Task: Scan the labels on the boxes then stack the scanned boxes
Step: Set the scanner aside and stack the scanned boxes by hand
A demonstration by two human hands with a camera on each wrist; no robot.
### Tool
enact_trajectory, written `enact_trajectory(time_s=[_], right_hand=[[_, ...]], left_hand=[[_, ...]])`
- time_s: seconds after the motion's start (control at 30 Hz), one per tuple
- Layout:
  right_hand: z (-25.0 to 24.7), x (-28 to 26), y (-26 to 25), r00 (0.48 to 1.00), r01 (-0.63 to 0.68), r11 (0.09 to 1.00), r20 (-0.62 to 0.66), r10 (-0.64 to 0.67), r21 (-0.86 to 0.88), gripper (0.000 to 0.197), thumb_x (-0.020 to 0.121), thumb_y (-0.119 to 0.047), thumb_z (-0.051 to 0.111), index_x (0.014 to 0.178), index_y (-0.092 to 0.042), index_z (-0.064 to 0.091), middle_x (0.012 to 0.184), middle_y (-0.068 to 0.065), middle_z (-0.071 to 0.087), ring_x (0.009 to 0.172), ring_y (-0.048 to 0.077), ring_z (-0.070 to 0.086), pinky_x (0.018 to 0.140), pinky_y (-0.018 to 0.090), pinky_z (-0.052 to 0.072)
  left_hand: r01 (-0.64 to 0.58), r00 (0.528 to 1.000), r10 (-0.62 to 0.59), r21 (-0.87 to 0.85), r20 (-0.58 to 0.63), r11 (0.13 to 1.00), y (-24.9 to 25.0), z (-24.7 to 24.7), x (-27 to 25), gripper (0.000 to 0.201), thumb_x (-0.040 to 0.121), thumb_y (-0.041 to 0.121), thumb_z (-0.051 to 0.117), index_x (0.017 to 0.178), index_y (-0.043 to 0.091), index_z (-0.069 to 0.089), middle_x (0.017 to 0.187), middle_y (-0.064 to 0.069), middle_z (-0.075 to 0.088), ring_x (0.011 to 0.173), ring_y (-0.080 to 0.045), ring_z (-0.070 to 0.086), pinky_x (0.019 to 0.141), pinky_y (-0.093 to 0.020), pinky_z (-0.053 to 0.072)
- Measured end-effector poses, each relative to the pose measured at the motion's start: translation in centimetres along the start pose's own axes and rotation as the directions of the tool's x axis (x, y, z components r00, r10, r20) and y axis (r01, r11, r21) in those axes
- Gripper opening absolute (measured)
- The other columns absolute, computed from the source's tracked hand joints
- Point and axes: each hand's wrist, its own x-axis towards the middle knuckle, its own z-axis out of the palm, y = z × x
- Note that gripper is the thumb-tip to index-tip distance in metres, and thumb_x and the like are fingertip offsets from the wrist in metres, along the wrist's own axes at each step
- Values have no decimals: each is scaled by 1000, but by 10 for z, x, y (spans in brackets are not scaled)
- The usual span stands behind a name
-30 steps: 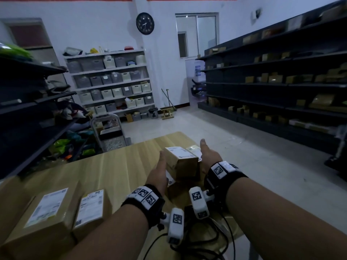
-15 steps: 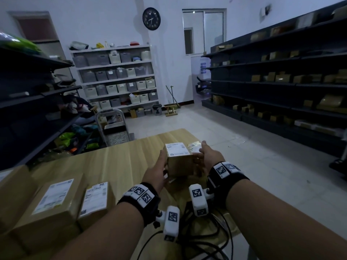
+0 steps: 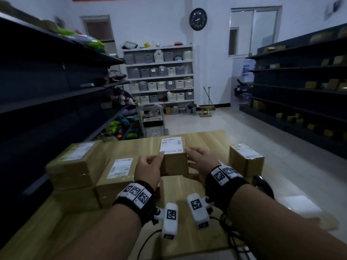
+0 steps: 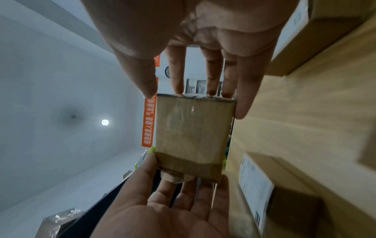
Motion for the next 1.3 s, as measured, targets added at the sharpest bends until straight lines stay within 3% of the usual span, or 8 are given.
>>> enact_trajectory(time_s=[0.33,0.5,0.57,0.63,0.87,1.03,1.2,1.3], right_hand=[[119,-3,21,993,54,999,103,-54,8,23,97,-26,75,118,-19,72,121,13,74,113,30,72,89,53,65],[152,-4,31,984,106,978,163,-76,-181,36,98,-40,72,128,-21,72,119,1,74,110,18,68,99,45,60],[161,-5,37,982,94,967,183,-51,-235,27,99,-47,68,115,-27,77,108,-2,75,103,15,70,101,46,59],[169,-3,42,983,65,959,184,-14,-275,37,91,-67,61,93,-34,80,109,0,79,107,22,72,103,52,58],[189,16,49,987,33,956,162,15,-292,73,67,-98,42,96,-39,76,125,-4,76,117,24,69,109,55,50],[200,14,47,985,98,942,168,-45,-322,110,62,-99,40,129,-18,72,134,8,73,124,30,68,111,52,51],[203,2,38,981,120,943,182,-66,-310,80,99,-74,41,137,-9,66,140,15,68,129,33,65,105,42,53],[196,-3,38,987,78,927,162,-18,-368,105,77,-98,32,146,-24,62,146,4,65,132,29,61,110,51,47]], left_hand=[[-16,992,29,109,-121,994,3,-115,18,16,99,34,74,113,39,70,120,6,77,111,-24,75,102,-54,63],[1,987,21,134,-159,991,-3,-147,20,34,109,22,67,141,34,69,135,2,72,121,-24,70,106,-46,58],[23,987,-1,135,-164,991,-10,-155,18,40,109,16,66,147,26,67,137,-2,72,125,-26,67,110,-47,56],[46,982,-31,79,-187,996,-16,-162,19,39,106,14,68,143,27,68,137,-4,73,125,-28,68,114,-53,54],[53,961,-78,-101,-265,994,-23,-176,21,32,101,14,72,124,35,71,126,-3,77,116,-27,73,108,-54,59],[38,963,-72,-134,-261,990,-24,-179,24,37,101,10,71,135,24,69,120,-3,76,111,-25,74,107,-52,60],[15,963,-58,-164,-262,986,-24,-178,20,34,102,7,71,130,26,66,123,-2,75,111,-23,74,107,-51,61],[-3,965,-37,-153,-258,988,-26,-177,16,30,103,7,70,127,23,67,124,-5,74,111,-23,73,101,-47,63]])
